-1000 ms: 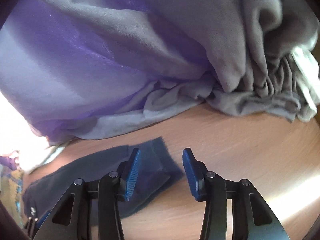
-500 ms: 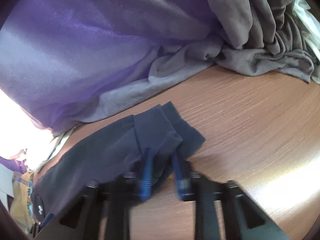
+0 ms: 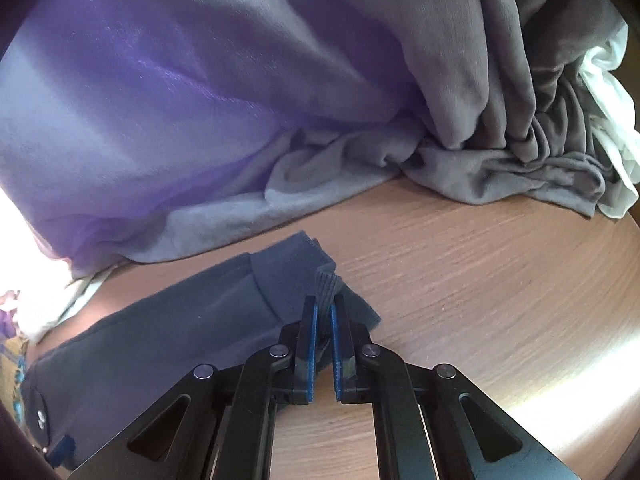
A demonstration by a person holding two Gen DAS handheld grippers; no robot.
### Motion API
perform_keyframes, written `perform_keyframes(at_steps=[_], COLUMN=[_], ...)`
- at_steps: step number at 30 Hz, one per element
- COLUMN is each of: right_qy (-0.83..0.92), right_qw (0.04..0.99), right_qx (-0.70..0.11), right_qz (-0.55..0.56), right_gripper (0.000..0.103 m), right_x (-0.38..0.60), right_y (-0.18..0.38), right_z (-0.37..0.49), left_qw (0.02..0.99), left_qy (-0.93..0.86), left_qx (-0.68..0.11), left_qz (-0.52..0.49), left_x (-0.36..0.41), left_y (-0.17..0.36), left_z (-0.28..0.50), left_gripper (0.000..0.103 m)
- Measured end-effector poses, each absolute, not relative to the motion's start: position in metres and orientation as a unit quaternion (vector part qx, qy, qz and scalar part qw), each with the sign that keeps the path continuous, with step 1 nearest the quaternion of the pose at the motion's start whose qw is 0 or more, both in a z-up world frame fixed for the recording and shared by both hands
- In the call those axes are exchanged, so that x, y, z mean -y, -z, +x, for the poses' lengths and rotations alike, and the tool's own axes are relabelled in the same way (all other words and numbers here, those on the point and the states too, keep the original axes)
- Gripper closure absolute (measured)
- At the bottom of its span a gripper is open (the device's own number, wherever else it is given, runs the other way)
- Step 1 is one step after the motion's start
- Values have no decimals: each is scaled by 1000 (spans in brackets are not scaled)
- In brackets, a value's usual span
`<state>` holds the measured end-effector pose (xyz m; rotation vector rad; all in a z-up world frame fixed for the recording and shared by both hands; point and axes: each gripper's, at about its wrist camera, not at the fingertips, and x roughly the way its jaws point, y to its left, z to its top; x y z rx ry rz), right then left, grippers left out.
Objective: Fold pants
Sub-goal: 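Grasp the cuff end with the right gripper while the left gripper presses the pants, then lift the cuff end with the right gripper and fold it over the waistband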
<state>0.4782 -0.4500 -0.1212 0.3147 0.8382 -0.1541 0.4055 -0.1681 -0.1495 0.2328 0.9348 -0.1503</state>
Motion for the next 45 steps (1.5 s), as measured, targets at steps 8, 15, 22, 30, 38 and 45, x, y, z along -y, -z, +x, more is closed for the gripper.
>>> perform_keyframes(at_steps=[8, 15, 22, 30, 38, 45], right_qy=[87, 81, 73, 75, 70, 62], right_qw=[906, 909, 888, 880, 882, 905], right_qx=[-379, -344, -354, -362, -364, -333], right_qz=[167, 222, 284, 298, 292, 256], right_gripper=[58, 58, 58, 58, 72, 87], right_x=[459, 470, 479, 480, 477, 464], right_y=[114, 115, 140, 153, 158, 127], right_z=[457, 436, 454, 461, 470, 466], left_qw=[896, 916, 905, 894, 891, 891], left_qy=[72, 58, 52, 48, 48, 50], left_qx=[-429, -386, -407, -436, -444, -448], left_qz=[92, 89, 109, 88, 78, 53], left_x=[163, 164, 174, 170, 169, 161], left_y=[134, 120, 142, 156, 162, 154], left_z=[401, 414, 428, 432, 432, 433], left_gripper=[23, 22, 23, 22, 21, 22])
